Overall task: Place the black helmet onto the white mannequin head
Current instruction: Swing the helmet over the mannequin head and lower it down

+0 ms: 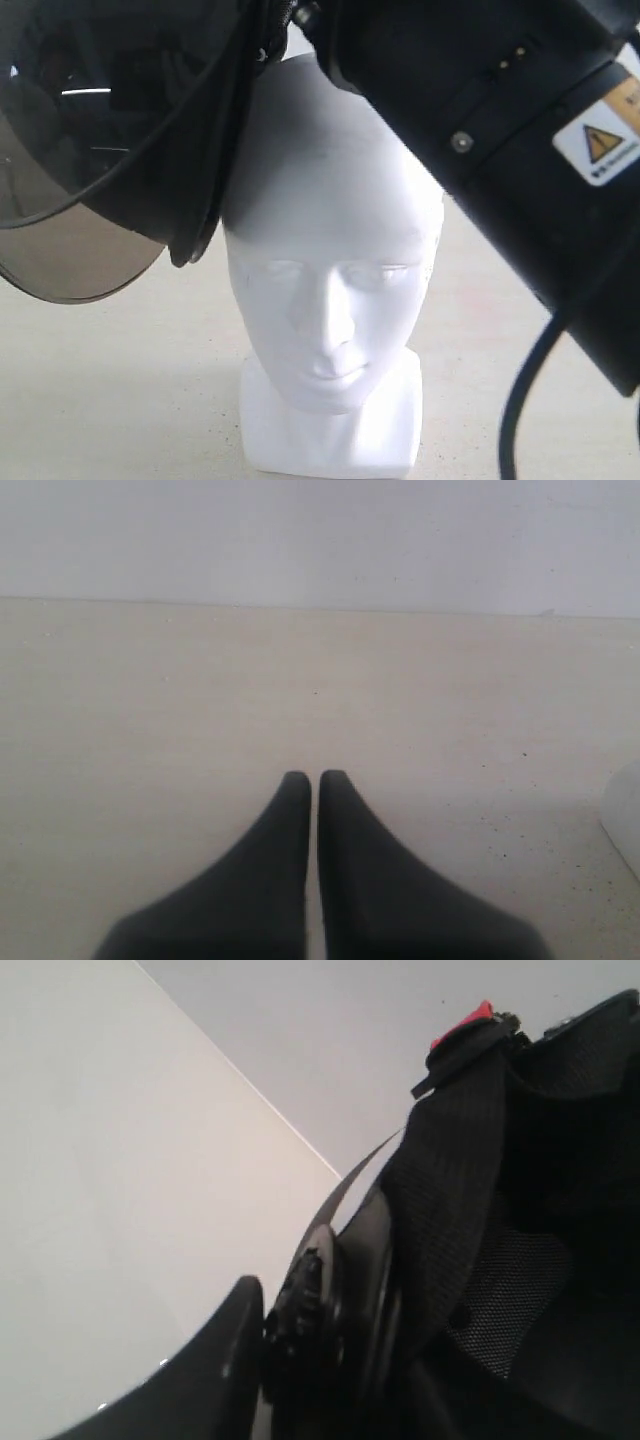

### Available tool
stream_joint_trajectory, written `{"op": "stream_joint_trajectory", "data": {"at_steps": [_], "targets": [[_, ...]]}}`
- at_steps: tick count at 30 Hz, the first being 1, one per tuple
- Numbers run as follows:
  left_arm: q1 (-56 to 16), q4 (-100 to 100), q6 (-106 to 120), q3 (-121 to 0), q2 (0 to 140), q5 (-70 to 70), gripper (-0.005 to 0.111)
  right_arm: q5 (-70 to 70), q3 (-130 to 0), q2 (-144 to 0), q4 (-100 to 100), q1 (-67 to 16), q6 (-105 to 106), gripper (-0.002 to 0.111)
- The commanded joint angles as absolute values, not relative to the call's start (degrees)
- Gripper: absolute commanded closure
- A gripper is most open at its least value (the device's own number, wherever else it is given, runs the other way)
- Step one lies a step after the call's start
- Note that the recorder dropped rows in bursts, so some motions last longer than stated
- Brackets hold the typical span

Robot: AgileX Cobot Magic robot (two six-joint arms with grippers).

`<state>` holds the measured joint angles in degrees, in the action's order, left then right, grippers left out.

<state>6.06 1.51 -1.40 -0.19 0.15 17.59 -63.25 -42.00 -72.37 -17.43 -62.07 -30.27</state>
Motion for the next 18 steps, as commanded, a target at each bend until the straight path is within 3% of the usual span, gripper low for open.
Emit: {"op": "stream_joint_trajectory", "data": {"at_steps": [1,18], "targets": [[5.75,2.17,-1.17,0.0,0.0,17.54,0.102,-69.96,-40.55,-67.15,-18.91,-61.63,-22.1,0.108],[5.75,2.17,-1.17,0.0,0.0,17.54,0.102,-69.96,-34.65,-59.86,-26.66,-61.63,-11.98,0.108]]}}
